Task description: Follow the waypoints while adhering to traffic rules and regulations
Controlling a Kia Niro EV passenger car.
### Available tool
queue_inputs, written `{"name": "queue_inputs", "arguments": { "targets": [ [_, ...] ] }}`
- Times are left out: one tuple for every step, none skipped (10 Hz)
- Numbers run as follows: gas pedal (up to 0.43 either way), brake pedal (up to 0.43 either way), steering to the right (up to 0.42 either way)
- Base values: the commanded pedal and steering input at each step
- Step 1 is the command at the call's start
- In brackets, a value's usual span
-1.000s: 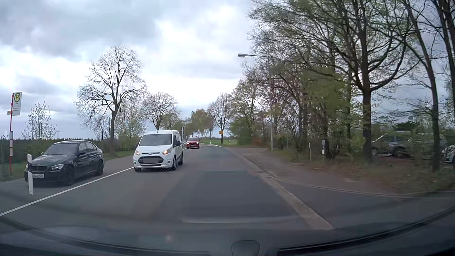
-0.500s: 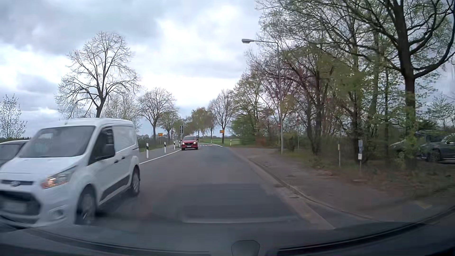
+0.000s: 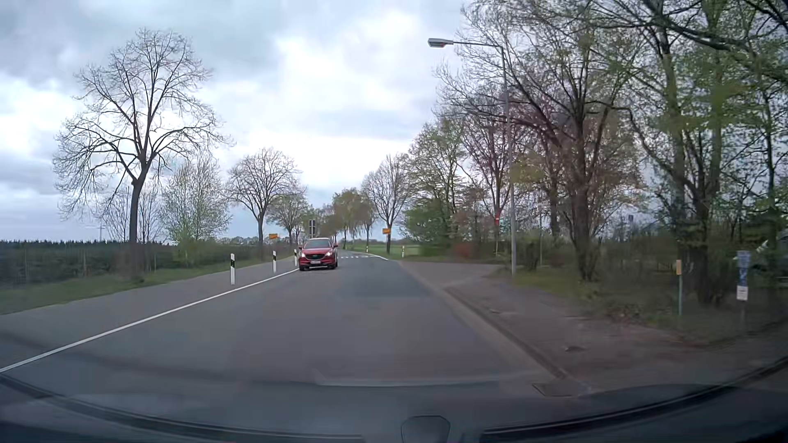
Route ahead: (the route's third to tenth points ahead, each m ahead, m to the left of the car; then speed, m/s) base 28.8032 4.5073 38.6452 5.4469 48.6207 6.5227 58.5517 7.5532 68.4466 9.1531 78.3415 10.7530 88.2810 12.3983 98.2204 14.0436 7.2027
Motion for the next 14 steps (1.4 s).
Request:
{"name": "queue_inputs", "arguments": {
  "targets": [
    [0.079,0.0,-0.006],
    [0.079,0.0,-0.006],
    [0.079,0.0,-0.006],
    [0.079,0.0,-0.006],
    [0.079,0.0,-0.006],
    [0.079,0.0,-0.006],
    [0.079,0.0,-0.006],
    [0.079,0.0,-0.006],
    [0.079,0.0,-0.006],
    [0.079,0.0,-0.006],
    [0.079,0.0,-0.006],
    [0.079,0.0,-0.006],
    [0.079,0.0,-0.007],
    [0.079,0.0,-0.008]
  ]
}}
